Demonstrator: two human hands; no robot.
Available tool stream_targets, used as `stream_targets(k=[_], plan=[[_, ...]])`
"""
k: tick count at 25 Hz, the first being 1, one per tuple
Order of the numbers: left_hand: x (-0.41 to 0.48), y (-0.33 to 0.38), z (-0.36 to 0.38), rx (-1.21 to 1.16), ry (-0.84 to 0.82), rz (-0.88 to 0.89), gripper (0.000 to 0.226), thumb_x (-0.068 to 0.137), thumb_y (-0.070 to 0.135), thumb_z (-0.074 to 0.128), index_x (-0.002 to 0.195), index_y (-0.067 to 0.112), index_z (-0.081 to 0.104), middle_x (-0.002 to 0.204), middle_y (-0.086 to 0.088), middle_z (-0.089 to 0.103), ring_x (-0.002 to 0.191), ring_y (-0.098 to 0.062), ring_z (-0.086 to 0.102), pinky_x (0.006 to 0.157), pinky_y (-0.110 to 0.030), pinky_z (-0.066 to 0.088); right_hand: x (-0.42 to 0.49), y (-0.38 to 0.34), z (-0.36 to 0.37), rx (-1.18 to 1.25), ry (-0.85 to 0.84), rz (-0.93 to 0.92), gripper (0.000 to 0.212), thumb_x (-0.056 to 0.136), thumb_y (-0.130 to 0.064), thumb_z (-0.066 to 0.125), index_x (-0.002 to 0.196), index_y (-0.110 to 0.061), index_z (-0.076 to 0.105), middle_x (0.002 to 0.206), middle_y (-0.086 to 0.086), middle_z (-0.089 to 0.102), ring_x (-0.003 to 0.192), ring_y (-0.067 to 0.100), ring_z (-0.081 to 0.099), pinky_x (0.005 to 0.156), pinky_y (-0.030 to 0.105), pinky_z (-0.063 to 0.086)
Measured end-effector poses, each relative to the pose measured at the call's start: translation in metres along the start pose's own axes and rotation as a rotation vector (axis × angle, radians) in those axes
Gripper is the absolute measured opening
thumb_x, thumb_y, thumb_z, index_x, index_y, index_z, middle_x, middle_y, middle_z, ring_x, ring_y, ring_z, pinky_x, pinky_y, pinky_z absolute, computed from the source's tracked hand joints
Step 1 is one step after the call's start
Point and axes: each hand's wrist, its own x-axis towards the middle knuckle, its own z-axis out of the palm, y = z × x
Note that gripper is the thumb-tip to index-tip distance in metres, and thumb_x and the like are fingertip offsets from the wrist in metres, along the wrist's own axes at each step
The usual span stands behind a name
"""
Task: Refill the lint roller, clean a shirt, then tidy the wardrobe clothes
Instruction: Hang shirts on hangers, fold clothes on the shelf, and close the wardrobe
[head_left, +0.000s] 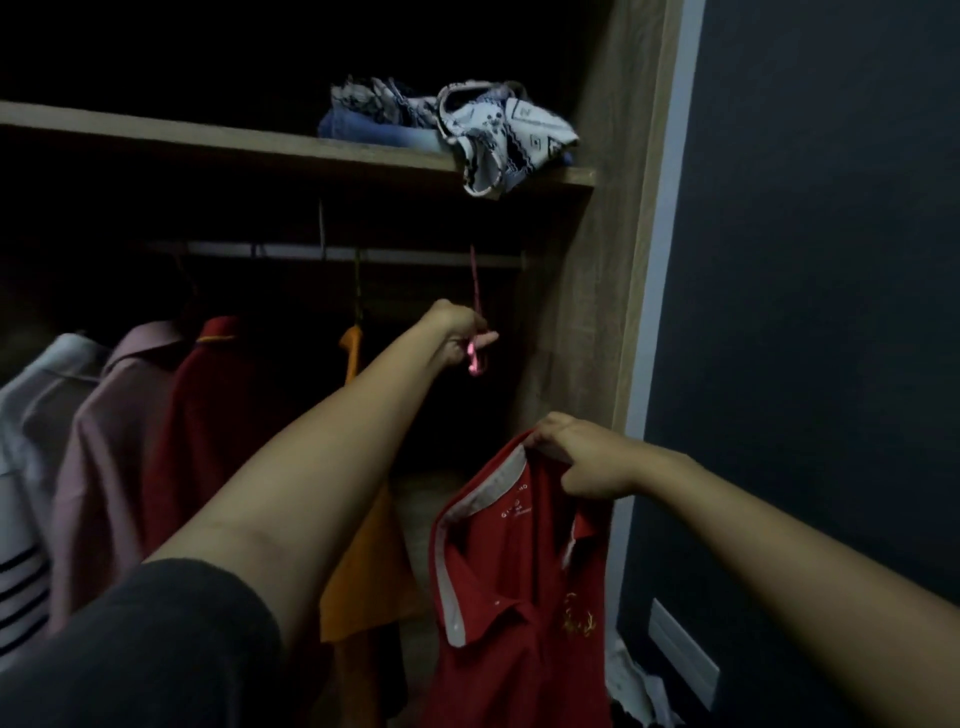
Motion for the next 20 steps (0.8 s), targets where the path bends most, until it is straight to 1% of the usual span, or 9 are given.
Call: stream_targets(k=[2,4,8,9,11,12,13,16,20], plan=[[-0.004,0.009,-0.006,0.045,0.046,0.014,0.037,0.084,-0.019,0.047,0.122,-0.018,0.044,0.131,-0.029,0.044,0.104,-0.036,0.057,0.037,-0.019,0.049,-0.001,-0.002,0.000,-0.032,0.010,-0.020,0.051,0.082,0.001,0.051,0.132,-0.009,0.046,0.135,0.006,0.040,0.122,0.021,0.045,0.096,0.021,0.040],[-0.015,0.021,-0.001,0.045,0.048,0.034,0.024,0.084,-0.020,0.047,0.108,-0.016,0.050,0.121,-0.028,0.047,0.094,-0.033,0.057,0.039,-0.020,0.051,-0.006,-0.002,0.000,-0.020,0.026,-0.028,0.050,0.084,-0.002,0.051,0.132,-0.009,0.046,0.135,0.006,0.040,0.122,0.021,0.046,0.099,0.023,0.041],[-0.031,0.019,0.003,0.007,0.043,0.005,0.018,0.087,-0.022,0.038,0.088,-0.011,0.052,0.097,-0.020,0.046,0.068,-0.022,0.051,0.076,-0.037,0.055,-0.020,0.001,0.007,0.022,0.075,-0.033,0.053,0.082,-0.005,0.051,0.134,-0.014,0.044,0.136,-0.002,0.038,0.123,0.018,0.045,0.101,0.033,0.044],[-0.038,0.014,0.002,-0.008,0.052,-0.022,0.021,0.089,-0.019,0.034,0.089,-0.007,0.051,0.090,-0.018,0.047,0.064,-0.019,0.050,0.076,-0.037,0.055,-0.023,0.001,0.011,0.030,0.089,-0.034,0.054,0.081,-0.005,0.051,0.134,-0.015,0.043,0.136,-0.003,0.037,0.123,0.018,0.045,0.101,0.034,0.045],[-0.067,0.000,-0.006,0.064,0.125,-0.063,0.024,0.092,-0.008,0.030,0.099,-0.002,0.051,0.075,-0.013,0.050,0.055,-0.016,0.048,0.051,-0.027,0.050,-0.029,0.001,0.020,0.035,0.121,-0.048,0.057,0.079,-0.007,0.052,0.135,-0.015,0.042,0.138,-0.003,0.035,0.123,0.020,0.045,0.101,0.037,0.044],[-0.085,-0.006,-0.012,0.168,0.192,-0.066,0.024,0.091,-0.001,0.032,0.100,0.000,0.055,0.069,-0.011,0.052,0.052,-0.017,0.048,0.045,-0.025,0.044,-0.029,0.001,0.023,0.035,0.136,-0.055,0.059,0.078,-0.008,0.054,0.135,-0.015,0.042,0.139,-0.003,0.035,0.124,0.021,0.045,0.102,0.037,0.043],[-0.106,-0.012,-0.020,0.300,0.279,-0.048,0.025,0.090,0.007,0.035,0.097,0.001,0.059,0.069,-0.011,0.056,0.054,-0.021,0.052,0.048,-0.025,0.044,-0.029,0.000,0.026,0.033,0.138,-0.056,0.062,0.076,-0.008,0.056,0.136,-0.014,0.042,0.140,-0.001,0.034,0.124,0.022,0.044,0.104,0.037,0.042],[-0.170,-0.022,-0.063,0.696,0.449,0.126,0.022,0.087,0.028,0.049,0.092,0.016,0.067,0.085,-0.012,0.068,0.079,-0.031,0.066,0.072,-0.035,0.056,-0.024,-0.005,0.029,0.012,0.151,-0.061,0.068,0.072,-0.011,0.061,0.137,-0.013,0.040,0.142,0.003,0.033,0.128,0.027,0.043,0.108,0.039,0.037],[-0.246,-0.020,-0.140,0.866,0.490,0.248,0.023,0.091,0.034,0.054,0.102,0.023,0.071,0.082,-0.013,0.072,0.073,-0.028,0.070,0.068,-0.037,0.058,-0.013,-0.010,0.024,0.103,0.232,-0.026,0.067,0.071,-0.005,0.061,0.136,-0.007,0.042,0.143,0.010,0.033,0.130,0.029,0.041,0.110,0.037,0.034]])
